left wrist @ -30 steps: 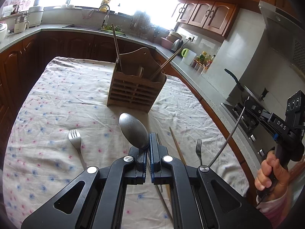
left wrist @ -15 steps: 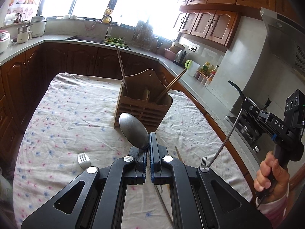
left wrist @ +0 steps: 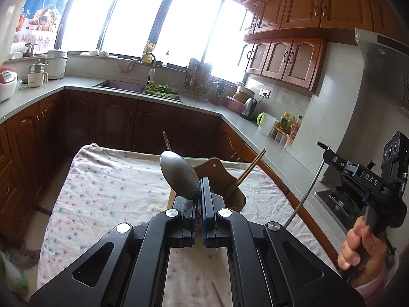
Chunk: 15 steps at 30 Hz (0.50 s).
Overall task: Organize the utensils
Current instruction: 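Lift the spoon and metal chopstick upright and carry them over the holder, then lower the spoon and chopstick into the holder and open both tools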
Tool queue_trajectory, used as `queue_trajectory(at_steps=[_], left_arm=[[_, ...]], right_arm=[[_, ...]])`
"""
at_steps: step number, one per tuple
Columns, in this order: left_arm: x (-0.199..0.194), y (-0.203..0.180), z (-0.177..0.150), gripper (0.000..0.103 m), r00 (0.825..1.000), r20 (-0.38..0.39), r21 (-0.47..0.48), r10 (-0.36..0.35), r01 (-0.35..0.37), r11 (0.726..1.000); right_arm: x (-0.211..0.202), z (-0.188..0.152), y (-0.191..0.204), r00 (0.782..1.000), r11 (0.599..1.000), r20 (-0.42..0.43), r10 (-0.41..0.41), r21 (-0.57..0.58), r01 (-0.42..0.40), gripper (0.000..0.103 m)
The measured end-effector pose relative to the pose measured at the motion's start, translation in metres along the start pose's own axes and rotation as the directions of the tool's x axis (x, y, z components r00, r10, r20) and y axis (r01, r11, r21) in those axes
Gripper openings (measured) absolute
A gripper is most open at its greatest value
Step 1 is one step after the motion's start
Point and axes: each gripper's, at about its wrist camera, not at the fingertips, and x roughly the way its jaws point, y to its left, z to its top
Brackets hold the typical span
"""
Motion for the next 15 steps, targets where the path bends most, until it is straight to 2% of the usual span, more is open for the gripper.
queue_trajectory(at_steps=[9,15], left_arm=[[0.044,0.010,0.035,0.002,0.997,0.062,0.004,0.049,-0.049,0.999],[0.074,0.018,0.043,0.002,0.993,0.080,-0.005,0.087,-0.087,0.996]], right_arm=[[0.037,0.035,-0.002,0.996,1.000,0.093,-0.002,0.021,0.000,0.004],[0.068,0.034,-0.005,0.992,0.999,0.124,-0.038,0.013,0.036,0.004]])
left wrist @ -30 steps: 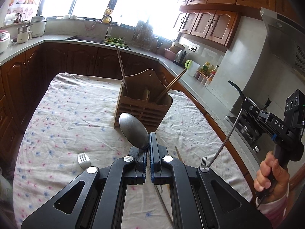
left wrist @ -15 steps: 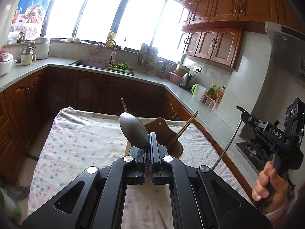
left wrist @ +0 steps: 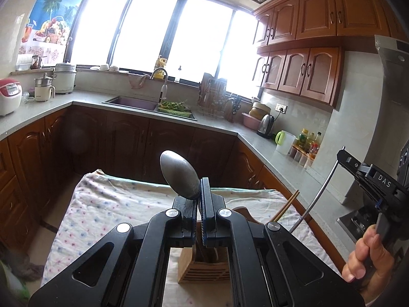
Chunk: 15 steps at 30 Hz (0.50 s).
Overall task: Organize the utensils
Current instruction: 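Lower the spoon and chopstick into the holder and open both tools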
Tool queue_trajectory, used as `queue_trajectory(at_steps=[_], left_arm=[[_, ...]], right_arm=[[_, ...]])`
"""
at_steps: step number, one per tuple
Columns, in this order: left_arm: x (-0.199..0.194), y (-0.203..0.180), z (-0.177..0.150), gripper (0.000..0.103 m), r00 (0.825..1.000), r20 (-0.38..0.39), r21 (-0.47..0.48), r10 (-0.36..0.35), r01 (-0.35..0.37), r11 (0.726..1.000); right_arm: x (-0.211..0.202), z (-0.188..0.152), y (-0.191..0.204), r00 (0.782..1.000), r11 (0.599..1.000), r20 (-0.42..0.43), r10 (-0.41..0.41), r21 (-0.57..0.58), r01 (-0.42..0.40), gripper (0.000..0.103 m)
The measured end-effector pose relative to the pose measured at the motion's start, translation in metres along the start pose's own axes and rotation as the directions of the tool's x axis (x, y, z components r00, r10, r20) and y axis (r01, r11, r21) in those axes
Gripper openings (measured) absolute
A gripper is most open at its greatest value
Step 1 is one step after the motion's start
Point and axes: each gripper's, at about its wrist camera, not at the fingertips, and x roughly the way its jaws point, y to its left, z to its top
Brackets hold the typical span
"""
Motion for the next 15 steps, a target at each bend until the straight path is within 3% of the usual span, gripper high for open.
queue_trajectory(at_steps=[10,15], left_arm=[[0.039,0.011,-0.034,0.002,0.999,-0.022,-0.033,0.032,-0.033,0.999],[0.054,0.012,-0.052,0.002,0.998,-0.055,-0.033,0.039,-0.040,0.999]], right_arm=[[0.025,-0.038,-0.017,0.999,0.999,0.016,-0.036,0.029,0.035,0.004],[0.034,-0.058,-0.023,0.999,0.997,-0.020,-0.044,0.062,0.045,0.004]])
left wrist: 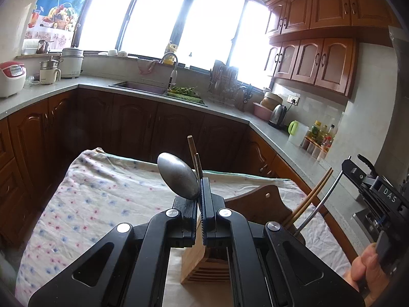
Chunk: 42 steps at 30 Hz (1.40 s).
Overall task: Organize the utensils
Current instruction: 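Lower the spoon and chopstick into the holder and open both tools, then withdraw both open tools back toward the remaining utensils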
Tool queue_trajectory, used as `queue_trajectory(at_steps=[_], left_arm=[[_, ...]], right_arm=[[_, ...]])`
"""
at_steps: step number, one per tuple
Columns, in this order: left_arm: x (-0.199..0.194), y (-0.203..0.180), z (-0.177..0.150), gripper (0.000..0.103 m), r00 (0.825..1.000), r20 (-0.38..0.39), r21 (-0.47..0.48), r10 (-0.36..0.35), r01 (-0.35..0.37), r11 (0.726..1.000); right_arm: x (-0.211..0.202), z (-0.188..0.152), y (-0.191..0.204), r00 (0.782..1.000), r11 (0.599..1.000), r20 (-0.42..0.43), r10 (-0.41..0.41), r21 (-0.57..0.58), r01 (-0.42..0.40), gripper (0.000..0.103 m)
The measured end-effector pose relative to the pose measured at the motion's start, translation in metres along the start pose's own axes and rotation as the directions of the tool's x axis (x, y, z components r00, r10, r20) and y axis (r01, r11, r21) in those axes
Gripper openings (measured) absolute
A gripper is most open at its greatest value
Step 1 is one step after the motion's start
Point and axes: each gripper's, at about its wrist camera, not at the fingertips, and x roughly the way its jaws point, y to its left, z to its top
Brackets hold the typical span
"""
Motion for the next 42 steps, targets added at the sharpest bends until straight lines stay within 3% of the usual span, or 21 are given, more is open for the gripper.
queue_trajectory(at_steps=[15,28,31,34,36,42], left_arm=[[0.028,-0.014,-0.024,0.002,0.988,-0.150,0.028,-0.049,0.054,0.998],[0.029,-0.012,-0.023,0.002,0.986,-0.160,0.026,-0.048,0.053,0.998],[0.029,-0.012,-0.023,0.006,0.986,-0.162,0.023,-0.047,0.052,0.998],[0.026,-0.011,-0.023,0.025,0.986,-0.161,0.020,-0.039,0.043,0.999],[0.022,-0.011,-0.024,0.048,0.988,-0.153,0.017,-0.030,0.033,0.999],[0.006,-0.009,-0.027,0.066,0.989,-0.149,0.019,-0.020,0.023,1.000]], right_arm=[[0.011,-0.021,-0.010,0.993,1.000,-0.120,-0.005,0.011,0.007,0.005],[0.015,-0.019,-0.015,0.984,0.999,-0.176,-0.004,0.033,0.010,0.010],[0.015,-0.019,-0.018,0.983,0.999,-0.185,-0.003,0.038,0.010,0.012],[0.014,-0.020,-0.019,0.982,0.999,-0.191,-0.003,0.044,0.011,0.023],[0.010,-0.020,-0.020,0.983,0.999,-0.186,0.001,0.049,0.008,0.030],[-0.004,-0.024,-0.021,0.981,0.998,-0.193,0.013,0.055,-0.003,0.064]])
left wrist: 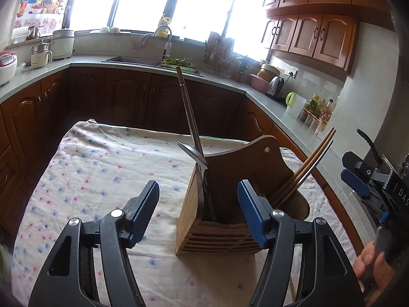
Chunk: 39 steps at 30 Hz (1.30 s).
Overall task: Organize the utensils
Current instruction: 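Withdraw both open tools back toward the remaining utensils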
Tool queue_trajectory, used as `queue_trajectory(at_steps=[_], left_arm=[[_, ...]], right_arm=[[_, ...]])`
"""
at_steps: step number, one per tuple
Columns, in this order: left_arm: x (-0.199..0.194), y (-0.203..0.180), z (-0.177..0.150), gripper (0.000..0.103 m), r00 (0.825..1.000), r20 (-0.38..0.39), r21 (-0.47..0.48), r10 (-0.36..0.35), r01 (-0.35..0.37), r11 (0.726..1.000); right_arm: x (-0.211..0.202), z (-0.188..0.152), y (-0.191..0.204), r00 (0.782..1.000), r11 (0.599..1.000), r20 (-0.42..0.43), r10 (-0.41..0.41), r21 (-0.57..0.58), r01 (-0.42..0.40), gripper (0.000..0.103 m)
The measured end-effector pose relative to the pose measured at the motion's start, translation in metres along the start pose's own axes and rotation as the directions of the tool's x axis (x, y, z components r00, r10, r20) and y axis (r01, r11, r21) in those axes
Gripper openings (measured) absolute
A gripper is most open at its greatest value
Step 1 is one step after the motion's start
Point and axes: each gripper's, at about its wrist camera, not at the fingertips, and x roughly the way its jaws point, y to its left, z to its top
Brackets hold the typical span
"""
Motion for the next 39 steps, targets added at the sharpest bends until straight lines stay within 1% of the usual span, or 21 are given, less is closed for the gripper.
queue_trajectory(at_steps=[2,3,5,7,10,12,15,18,21,26,31,32,34,35,37,39], left_arm=[[-0.009,0.001,-0.004,0.066,1.000,0.002,0.004,0.001,-0.002,1.000],[-0.014,0.001,-0.006,0.067,1.000,0.003,0.005,0.004,-0.004,1.000],[-0.025,0.003,-0.013,0.070,1.000,0.007,0.004,0.011,-0.011,1.000],[-0.036,0.006,-0.021,0.074,1.000,0.007,0.000,0.020,-0.020,1.000],[-0.054,0.010,-0.033,0.075,1.000,0.001,-0.009,0.025,-0.025,1.000],[-0.065,0.013,-0.042,0.075,1.000,-0.003,-0.020,0.025,-0.025,0.999],[-0.084,0.014,-0.055,0.077,1.000,0.000,-0.037,0.026,-0.026,0.999],[-0.100,0.012,-0.068,0.078,1.000,-0.009,-0.033,0.024,-0.024,0.999],[-0.115,0.008,-0.080,0.080,1.000,-0.011,-0.023,0.028,-0.028,0.999],[-0.133,0.003,-0.098,0.082,0.999,-0.035,-0.007,0.022,-0.023,1.000],[-0.144,-0.003,-0.119,0.085,0.997,-0.071,0.002,0.027,-0.026,1.000],[-0.146,-0.003,-0.124,0.086,0.996,-0.079,-0.001,0.028,-0.028,1.000],[-0.148,-0.003,-0.132,0.086,0.995,-0.095,-0.009,0.027,-0.028,1.000],[-0.150,-0.003,-0.136,0.086,0.995,-0.100,-0.012,0.028,-0.029,0.999],[-0.153,-0.004,-0.142,0.086,0.994,-0.109,-0.009,0.032,-0.034,0.999],[-0.156,-0.006,-0.148,0.086,0.993,-0.115,-0.002,0.036,-0.037,0.999]], right_arm=[[-0.007,-0.003,-0.002,1.000,1.000,0.000,0.000,0.001,0.000,0.082],[-0.011,-0.005,-0.003,1.000,1.000,-0.001,0.002,0.003,-0.002,0.085],[-0.019,-0.008,-0.006,1.000,1.000,-0.010,-0.002,0.005,0.002,0.099],[-0.028,-0.012,-0.007,0.999,1.000,-0.026,-0.020,-0.006,0.019,0.102],[-0.038,-0.021,-0.008,0.995,0.998,-0.078,-0.060,-0.028,0.058,0.102],[-0.048,-0.029,-0.009,0.993,0.997,-0.094,-0.070,-0.037,0.067,0.102],[-0.069,-0.043,-0.008,0.995,0.998,-0.089,-0.048,-0.050,0.044,0.102],[-0.090,-0.055,-0.004,0.994,0.994,-0.082,-0.068,-0.090,0.061,0.103],[-0.107,-0.068,0.000,0.993,0.991,-0.093,-0.071,-0.121,0.059,0.103],[-0.129,-0.093,0.006,0.986,0.976,-0.110,-0.128,-0.192,0.105,0.103],[-0.146,-0.116,0.009,0.969,0.957,-0.139,-0.204,-0.239,0.167,0.103],[-0.147,-0.120,0.009,0.961,0.951,-0.152,-0.232,-0.243,0.191,0.103],[-0.147,-0.129,0.010,0.936,0.931,-0.180,-0.303,-0.264,0.250,0.103],[-0.147,-0.134,0.011,0.929,0.924,-0.189,-0.319,-0.280,0.261,0.103],[-0.152,-0.142,0.013,0.926,0.914,-0.188,-0.327,-0.312,0.259,0.103],[-0.159,-0.149,0.016,0.921,0.896,-0.162,-0.353,-0.343,0.283,0.103]])
